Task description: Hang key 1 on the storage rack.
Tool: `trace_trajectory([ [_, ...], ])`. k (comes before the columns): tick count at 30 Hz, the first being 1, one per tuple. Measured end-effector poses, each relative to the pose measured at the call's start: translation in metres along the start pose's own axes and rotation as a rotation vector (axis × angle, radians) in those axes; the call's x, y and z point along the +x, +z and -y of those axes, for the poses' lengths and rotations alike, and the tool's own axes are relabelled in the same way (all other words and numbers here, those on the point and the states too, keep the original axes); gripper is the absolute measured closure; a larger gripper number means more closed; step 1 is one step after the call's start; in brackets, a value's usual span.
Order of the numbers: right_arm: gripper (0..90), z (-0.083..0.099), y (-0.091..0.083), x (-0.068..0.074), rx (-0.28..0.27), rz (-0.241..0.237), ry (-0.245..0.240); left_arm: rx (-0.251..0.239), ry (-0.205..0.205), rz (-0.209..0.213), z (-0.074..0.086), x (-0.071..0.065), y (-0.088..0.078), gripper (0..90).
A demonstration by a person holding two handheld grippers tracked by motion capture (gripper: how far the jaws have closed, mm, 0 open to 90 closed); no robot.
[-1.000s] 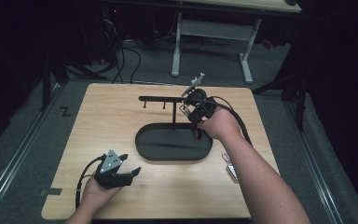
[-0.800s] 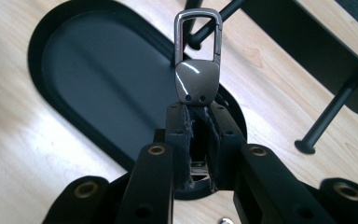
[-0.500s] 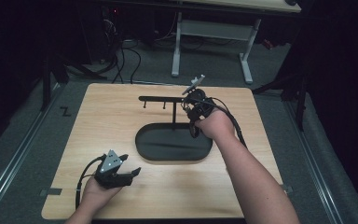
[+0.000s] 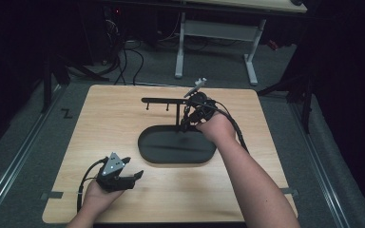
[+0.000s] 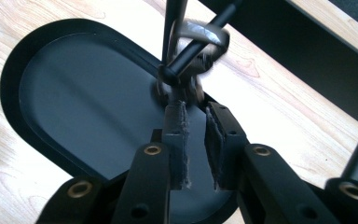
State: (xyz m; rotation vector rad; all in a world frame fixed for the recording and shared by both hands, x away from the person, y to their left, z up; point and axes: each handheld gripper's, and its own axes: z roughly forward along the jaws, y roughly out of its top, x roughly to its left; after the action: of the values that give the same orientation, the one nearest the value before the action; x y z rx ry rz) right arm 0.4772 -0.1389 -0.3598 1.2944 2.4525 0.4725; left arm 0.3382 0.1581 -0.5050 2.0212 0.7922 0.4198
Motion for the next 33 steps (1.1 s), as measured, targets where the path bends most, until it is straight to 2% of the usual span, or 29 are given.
trace_trajectory([
  [8, 76.8, 0.008, -0.009, 0.001, -0.001, -0.008, -0.003, 0.000, 0.002, -0.003, 0.000, -0.001, 0.001, 28.7],
  [15, 75.9, 0.029, -0.020, 0.005, -0.030, -0.025, -0.009, 0.013, 0.022, -0.007, -0.001, -0.004, 0.004, 28.9],
  [22, 74.0, 0.066, -0.024, 0.007, -0.066, -0.066, 0.013, 0.019, 0.030, -0.007, -0.001, -0.005, 0.005, 28.9],
  [25, 73.0, 0.084, -0.025, 0.007, -0.078, -0.065, 0.014, 0.018, 0.033, -0.009, -0.001, -0.006, 0.005, 28.9],
  [26, 73.0, 0.084, -0.025, 0.007, -0.078, -0.065, 0.014, 0.018, 0.033, -0.009, -0.001, -0.006, 0.005, 28.9],
  [27, 72.0, 0.098, -0.023, 0.007, -0.084, -0.064, 0.014, 0.017, 0.034, -0.008, -0.001, -0.006, 0.006, 28.9],
  [33, 71.1, 0.141, -0.012, -0.002, -0.096, -0.056, 0.048, 0.016, 0.039, -0.009, -0.001, -0.006, 0.007, 28.9],
])
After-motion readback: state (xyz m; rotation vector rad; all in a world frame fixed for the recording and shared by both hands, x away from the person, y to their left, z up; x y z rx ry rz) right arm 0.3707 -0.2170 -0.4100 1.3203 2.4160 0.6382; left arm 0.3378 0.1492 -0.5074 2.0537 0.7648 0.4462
